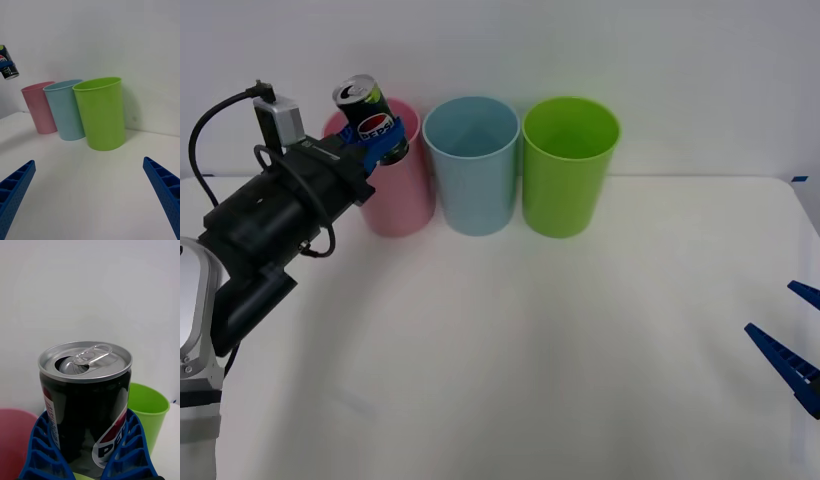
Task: Grasp the object on the table and drop it into the matching bin: aluminum can to the light blue bin, PET bottle to the pink bin.
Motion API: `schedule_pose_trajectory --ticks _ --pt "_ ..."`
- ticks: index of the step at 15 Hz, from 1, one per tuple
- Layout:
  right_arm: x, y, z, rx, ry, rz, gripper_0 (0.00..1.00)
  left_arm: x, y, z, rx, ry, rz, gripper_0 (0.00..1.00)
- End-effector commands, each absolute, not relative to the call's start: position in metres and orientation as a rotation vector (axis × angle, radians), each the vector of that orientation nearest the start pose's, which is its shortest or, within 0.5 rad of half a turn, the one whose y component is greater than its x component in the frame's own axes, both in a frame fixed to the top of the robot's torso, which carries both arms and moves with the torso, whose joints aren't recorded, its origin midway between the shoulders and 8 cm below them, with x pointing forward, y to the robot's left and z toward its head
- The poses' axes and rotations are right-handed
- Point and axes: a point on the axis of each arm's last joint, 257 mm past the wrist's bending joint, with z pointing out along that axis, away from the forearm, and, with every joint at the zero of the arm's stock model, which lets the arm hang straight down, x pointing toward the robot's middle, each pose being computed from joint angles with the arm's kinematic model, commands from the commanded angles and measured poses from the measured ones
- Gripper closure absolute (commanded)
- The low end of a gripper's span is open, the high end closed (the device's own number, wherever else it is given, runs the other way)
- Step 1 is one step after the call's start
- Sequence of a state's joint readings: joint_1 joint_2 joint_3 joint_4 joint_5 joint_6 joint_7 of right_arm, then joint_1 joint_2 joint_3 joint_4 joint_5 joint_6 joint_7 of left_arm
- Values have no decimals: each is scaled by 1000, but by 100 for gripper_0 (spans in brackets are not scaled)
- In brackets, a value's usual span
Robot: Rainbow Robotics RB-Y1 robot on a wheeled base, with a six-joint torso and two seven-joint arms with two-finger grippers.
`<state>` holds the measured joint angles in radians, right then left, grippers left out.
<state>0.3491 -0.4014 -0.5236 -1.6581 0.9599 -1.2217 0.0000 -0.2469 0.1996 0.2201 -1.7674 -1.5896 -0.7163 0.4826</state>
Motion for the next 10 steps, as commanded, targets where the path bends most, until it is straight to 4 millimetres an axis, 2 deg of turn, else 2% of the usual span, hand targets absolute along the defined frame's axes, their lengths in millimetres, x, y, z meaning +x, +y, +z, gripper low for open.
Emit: schedule_pose_trajectory --ticks 1,6,10 --pt "342 -330 -169 -465 1441 567 0 568 149 -21 390 1304 -554 100" --pt "342 -330 -169 -465 1441 567 0 609 124 -16 408 1331 -557 100" --pt "342 -330 -169 -465 1441 567 0 631 119 -8 406 1337 -532 100"
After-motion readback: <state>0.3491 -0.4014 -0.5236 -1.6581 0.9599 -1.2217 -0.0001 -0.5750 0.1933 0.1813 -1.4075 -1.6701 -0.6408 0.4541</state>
